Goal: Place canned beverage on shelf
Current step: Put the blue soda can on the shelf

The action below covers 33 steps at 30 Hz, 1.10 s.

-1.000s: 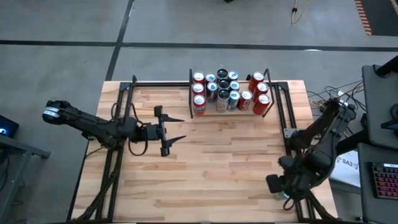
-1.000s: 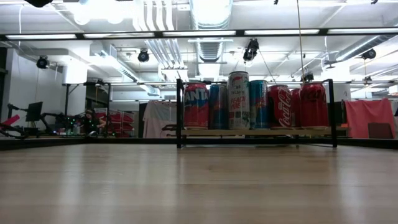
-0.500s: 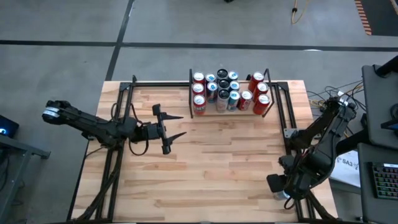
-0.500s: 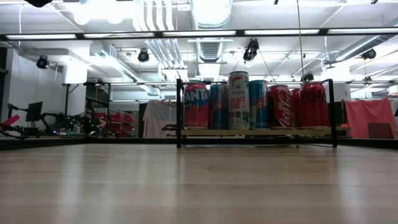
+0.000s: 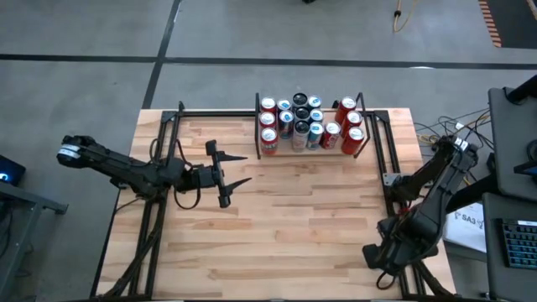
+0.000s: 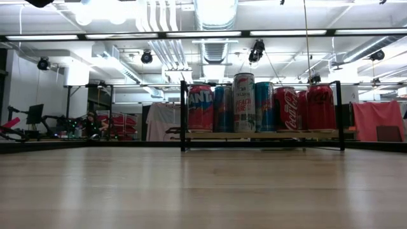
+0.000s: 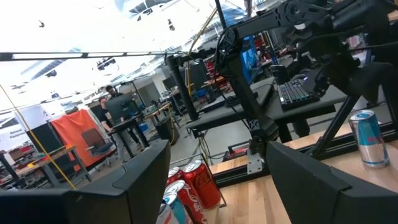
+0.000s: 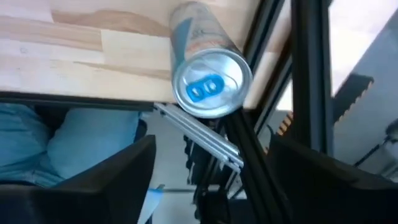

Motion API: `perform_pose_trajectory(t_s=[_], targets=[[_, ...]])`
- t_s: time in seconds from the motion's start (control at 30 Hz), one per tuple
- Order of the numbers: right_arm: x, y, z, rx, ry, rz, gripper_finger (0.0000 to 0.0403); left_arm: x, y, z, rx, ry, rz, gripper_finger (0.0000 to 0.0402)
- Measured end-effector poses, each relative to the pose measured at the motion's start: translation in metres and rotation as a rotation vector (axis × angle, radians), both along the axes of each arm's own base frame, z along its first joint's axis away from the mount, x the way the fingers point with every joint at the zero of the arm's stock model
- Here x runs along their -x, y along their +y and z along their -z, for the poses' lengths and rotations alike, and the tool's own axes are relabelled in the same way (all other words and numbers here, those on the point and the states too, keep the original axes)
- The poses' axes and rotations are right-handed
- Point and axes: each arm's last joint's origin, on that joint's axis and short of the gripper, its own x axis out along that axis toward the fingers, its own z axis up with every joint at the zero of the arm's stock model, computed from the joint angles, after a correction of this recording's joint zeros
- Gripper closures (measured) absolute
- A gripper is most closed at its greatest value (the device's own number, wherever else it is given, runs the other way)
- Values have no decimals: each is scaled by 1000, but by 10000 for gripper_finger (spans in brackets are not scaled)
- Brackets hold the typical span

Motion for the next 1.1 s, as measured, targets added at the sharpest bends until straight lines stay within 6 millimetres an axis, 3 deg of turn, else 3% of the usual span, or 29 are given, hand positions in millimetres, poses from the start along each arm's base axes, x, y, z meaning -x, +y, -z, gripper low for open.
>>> perform_pose_trajectory(t_s=[0.37, 1.1], targets=[[-8, 11, 18, 73, -26, -92, 80, 0, 0, 0, 0, 0, 0, 150], [-6, 7, 25, 131, -15, -108, 78, 0, 0, 0, 0, 0, 0, 150]])
